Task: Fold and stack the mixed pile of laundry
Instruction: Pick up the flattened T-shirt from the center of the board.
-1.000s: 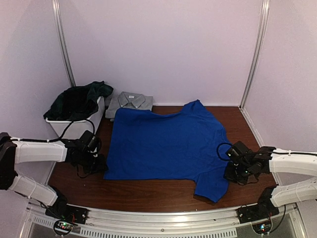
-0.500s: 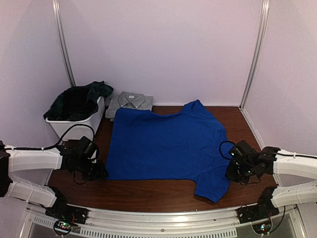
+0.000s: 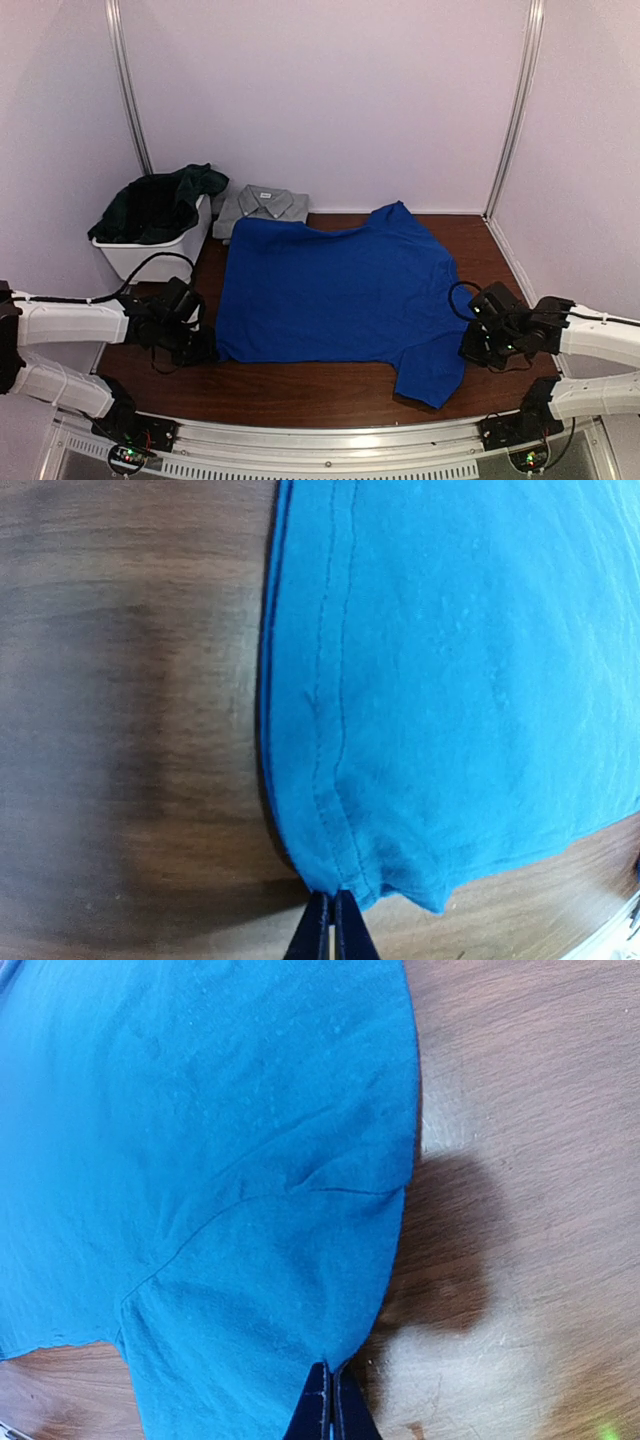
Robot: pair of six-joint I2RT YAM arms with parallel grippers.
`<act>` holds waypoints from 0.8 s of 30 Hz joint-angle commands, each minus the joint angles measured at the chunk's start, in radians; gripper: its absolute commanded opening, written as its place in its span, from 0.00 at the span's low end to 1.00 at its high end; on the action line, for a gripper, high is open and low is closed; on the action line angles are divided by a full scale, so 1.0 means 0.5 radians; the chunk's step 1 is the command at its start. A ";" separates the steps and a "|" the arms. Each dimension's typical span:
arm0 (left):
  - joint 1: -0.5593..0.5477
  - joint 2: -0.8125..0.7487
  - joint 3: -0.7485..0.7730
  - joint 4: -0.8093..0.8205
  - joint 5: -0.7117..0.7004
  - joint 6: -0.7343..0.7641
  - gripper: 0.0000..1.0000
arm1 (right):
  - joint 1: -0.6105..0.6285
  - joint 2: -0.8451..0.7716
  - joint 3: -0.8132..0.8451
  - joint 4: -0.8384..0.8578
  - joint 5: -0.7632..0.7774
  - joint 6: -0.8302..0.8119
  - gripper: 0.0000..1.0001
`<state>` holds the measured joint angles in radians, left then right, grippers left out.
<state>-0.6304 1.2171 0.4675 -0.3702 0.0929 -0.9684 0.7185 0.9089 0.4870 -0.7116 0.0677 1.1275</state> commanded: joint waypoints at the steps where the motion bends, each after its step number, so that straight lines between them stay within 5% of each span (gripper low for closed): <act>1: -0.012 -0.148 0.002 -0.155 0.017 -0.047 0.00 | 0.011 -0.115 0.027 -0.135 0.023 0.051 0.00; 15: -0.012 -0.531 -0.055 -0.480 0.134 -0.074 0.00 | 0.121 -0.528 0.037 -0.497 -0.064 0.245 0.00; 24: -0.009 -0.594 0.075 -0.467 0.134 -0.117 0.00 | 0.137 -0.458 0.163 -0.349 0.062 0.206 0.00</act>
<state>-0.6304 0.8989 0.4606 -0.6273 0.1436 -1.0050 0.7799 0.6472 0.5182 -0.9237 0.0471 1.2373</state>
